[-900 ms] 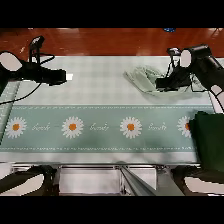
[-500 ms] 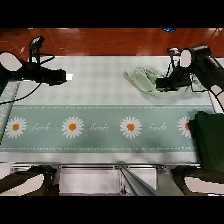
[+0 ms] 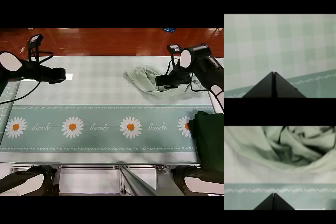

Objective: Fold the shirts.

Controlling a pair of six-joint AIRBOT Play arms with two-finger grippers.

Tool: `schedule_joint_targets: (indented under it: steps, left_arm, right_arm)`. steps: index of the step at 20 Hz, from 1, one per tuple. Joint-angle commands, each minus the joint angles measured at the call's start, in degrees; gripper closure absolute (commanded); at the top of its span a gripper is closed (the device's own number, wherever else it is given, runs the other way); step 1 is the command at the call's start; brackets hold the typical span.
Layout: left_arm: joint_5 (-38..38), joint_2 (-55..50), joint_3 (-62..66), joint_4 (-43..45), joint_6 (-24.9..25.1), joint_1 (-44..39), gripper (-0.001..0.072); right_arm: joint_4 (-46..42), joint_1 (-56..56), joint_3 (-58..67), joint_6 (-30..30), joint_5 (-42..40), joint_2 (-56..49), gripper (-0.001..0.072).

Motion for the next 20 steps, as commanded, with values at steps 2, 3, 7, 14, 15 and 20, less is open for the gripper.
schedule_joint_targets:
  steps: [2,3,7,14,15,20]
  left_arm:
    - [11.69,-1.86,-0.02,0.07,0.0,0.04,0.0605]
    - [14.21,-2.86,-0.02,0.04,-0.02,0.02,0.0429]
    - [18.01,-6.19,0.0,0.07,0.02,0.24,0.0202]
    - [11.58,-6.1,0.0,0.07,0.0,4.68,0.0202]
    - [9.73,-6.1,-0.02,0.07,0.0,5.27,0.0202]
    - [5.7,-6.12,-0.02,0.09,0.0,6.12,0.0202]
  right_arm:
    - [-5.97,0.04,0.07,-0.11,-13.4,0.0,0.0682]
    - [-6.38,0.04,0.07,0.0,-16.37,0.0,0.0606]
    - [-14.58,-0.79,0.07,2.82,-28.13,-0.5,0.0293]
    - [-3.96,-18.91,0.07,14.53,-27.02,-7.87,0.0296]
    - [-0.15,-20.79,0.07,12.87,-26.58,-9.51,0.0296]
    - [8.07,-23.69,0.07,9.18,-24.68,-17.11,0.0297]
